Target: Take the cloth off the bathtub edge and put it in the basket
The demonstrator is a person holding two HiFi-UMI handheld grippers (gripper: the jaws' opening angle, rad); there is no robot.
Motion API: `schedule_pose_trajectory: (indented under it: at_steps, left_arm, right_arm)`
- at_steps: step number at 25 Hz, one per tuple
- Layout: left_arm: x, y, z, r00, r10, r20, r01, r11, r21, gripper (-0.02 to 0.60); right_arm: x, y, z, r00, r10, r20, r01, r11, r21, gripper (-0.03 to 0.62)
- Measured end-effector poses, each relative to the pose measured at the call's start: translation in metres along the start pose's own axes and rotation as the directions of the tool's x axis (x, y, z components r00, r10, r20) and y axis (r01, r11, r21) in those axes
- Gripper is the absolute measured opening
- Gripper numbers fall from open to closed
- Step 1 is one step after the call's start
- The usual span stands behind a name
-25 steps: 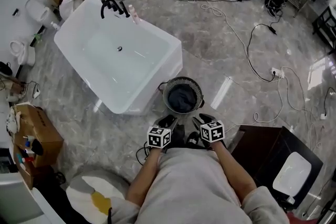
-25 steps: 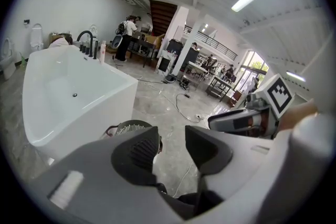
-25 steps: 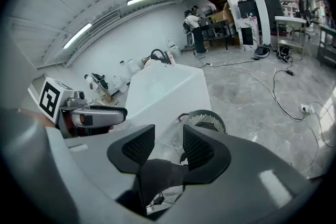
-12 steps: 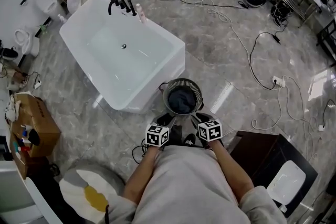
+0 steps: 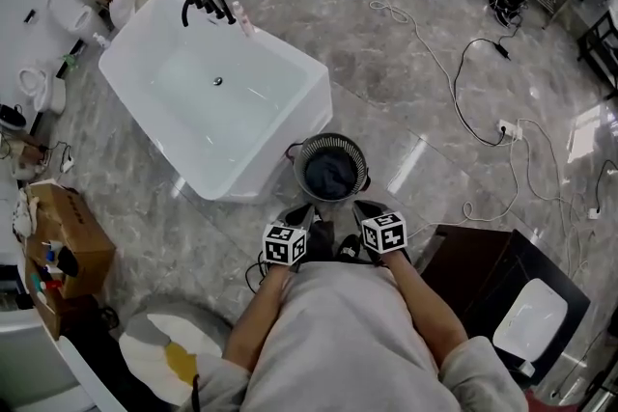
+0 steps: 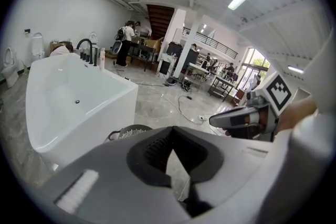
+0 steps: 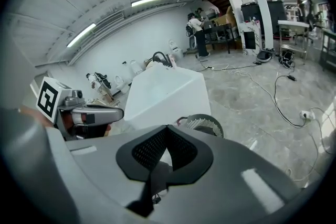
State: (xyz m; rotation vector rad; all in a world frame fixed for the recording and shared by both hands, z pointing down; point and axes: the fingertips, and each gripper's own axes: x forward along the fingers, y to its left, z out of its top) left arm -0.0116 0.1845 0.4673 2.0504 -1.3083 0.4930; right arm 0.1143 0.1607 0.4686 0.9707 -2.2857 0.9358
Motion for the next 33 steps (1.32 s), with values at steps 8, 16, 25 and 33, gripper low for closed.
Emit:
schedule_pose_trajectory:
  at_steps: [8,16,25,33]
  left_arm:
    - [0.011,-0.008,-0.018,0.998,0.017,-0.066,-0.016,1.0,0.02,0.057]
    - [0.013,-0.007,-0.015,0.997,0.024,-0.071,-0.024,1.0,0.002,0.057]
    - [0.012,-0.01,-0.017,0.997,0.03,-0.074,-0.029,1.0,0.007,0.057]
    - [0.013,-0.017,-0.023,0.997,0.0,-0.077,0.0,1.0,-0.008,0.057]
  right_arm:
    - [-0.008,-0.013,-0.005,1.0,-0.019,0.001,0.019,1.0,-0.015,0.0]
    - [-0.01,-0.02,-0.002,0.999,-0.035,0.003,0.035,0.999,-0.025,0.0]
    - [-0.012,-0.017,-0.005,1.0,-0.022,0.0,0.022,0.999,-0.033,0.0]
    - [-0.012,-0.015,-0.01,1.0,0.004,0.004,-0.003,0.999,-0.038,0.0]
